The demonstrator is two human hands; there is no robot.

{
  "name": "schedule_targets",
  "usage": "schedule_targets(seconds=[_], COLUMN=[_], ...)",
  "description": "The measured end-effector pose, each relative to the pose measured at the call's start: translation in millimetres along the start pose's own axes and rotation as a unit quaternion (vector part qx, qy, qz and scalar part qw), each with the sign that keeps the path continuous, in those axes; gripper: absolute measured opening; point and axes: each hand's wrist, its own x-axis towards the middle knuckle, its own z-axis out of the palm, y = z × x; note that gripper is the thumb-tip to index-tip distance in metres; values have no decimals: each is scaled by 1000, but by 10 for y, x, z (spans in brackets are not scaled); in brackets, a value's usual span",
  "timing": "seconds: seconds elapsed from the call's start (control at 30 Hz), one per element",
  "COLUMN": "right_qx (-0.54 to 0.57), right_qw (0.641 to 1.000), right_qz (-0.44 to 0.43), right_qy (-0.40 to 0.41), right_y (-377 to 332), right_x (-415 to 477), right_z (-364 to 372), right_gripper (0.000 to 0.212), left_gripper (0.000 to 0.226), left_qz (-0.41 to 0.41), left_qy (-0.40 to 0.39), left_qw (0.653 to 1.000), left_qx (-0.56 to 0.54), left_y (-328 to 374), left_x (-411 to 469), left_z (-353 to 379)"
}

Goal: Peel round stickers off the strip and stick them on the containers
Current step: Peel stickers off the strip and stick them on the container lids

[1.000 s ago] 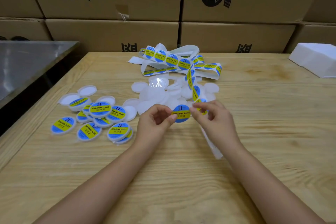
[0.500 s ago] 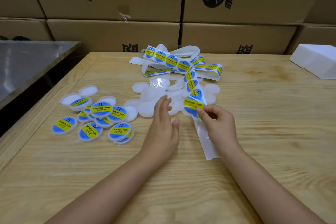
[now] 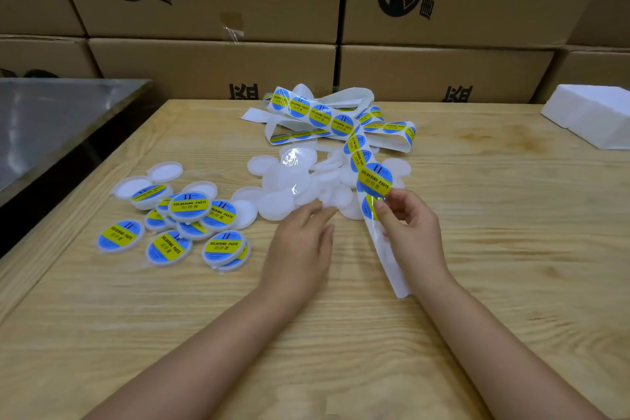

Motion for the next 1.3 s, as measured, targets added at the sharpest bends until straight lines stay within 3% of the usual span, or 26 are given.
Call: schedule_targets(seconds=[0.07, 0.17, 0.37, 0.5, 0.73, 0.83, 0.9, 1.07, 1.13, 1.2, 1.3], right_qx=[1, -14, 61, 84, 114, 112, 103, 73, 59, 53, 60], right_qw=[1000, 998, 993, 990, 986, 986, 986, 989, 992, 993, 992], right_qz=[6, 6, 30, 43, 39, 24, 15, -18, -28, -25, -14], right_qy=[-9, -56, -96, -101, -116, -122, -134, -127, -109, -105, -108], right_y=[-13, -20, -47, -76, -87, -68, -49, -27, -19, -16, -9], right_x=[-12, -46, -57, -70, -79, -96, -99, -96, -99, -104, -106], right_z=[24, 45, 45, 66, 78, 98, 110, 149, 162, 184, 209], right_gripper=[25, 35, 42, 43, 47, 47, 48, 54, 51, 53, 50], left_gripper=[23, 34, 39, 35, 27, 18, 7, 16, 21, 26, 36], left_qz=[-71, -216, -303, -325, -341, -318, -309, -330, -361, -388, -386], left_qy=[26, -11, -44, -90, -99, -146, -156, -133, -122, -112, -145], left_qw=[985, 910, 801, 766, 755, 746, 758, 786, 753, 696, 632], left_qx=[-153, -354, -514, -547, -551, -566, -553, -506, -537, -594, -656], left_y=[31, 56, 9, -14, -21, -8, 19, 0, -32, -66, -73], left_x=[5, 30, 86, 106, 112, 104, 101, 120, 138, 156, 147], left_z=[-61, -99, -138, -136, -143, -148, -137, -79, -83, -108, -151])
